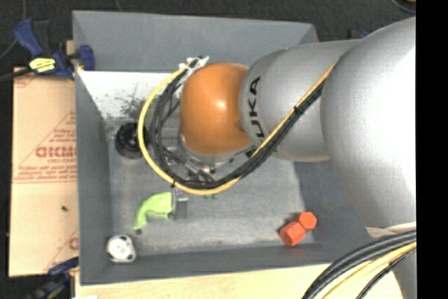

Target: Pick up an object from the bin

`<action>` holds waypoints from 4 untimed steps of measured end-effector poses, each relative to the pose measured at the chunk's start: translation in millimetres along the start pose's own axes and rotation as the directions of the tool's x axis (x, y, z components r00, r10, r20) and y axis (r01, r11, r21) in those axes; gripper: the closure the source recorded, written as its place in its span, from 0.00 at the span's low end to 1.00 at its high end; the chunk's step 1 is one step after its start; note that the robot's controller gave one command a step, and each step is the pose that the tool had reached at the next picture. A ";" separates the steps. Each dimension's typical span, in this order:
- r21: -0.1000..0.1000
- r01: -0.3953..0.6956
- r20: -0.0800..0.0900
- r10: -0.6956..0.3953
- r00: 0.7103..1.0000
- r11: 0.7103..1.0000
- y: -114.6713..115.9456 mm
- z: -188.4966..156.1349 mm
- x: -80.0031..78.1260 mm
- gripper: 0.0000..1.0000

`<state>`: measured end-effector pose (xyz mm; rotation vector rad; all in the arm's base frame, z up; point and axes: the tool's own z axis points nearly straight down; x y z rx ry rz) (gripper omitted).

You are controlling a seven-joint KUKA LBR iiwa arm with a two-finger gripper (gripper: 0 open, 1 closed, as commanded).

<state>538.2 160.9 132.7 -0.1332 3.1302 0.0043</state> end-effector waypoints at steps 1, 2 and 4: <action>0.000 0.037 -0.018 -0.037 0.999 0.999 10.9 66.2 14.3 0.00; 0.001 0.089 -0.008 -0.089 0.996 0.996 10.0 64.0 9.9 0.00; -0.002 0.037 -0.012 -0.037 0.999 0.999 10.1 64.1 11.7 1.00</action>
Offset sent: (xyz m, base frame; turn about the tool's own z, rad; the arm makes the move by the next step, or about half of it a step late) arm -0.0077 0.0094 -0.0627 -0.1269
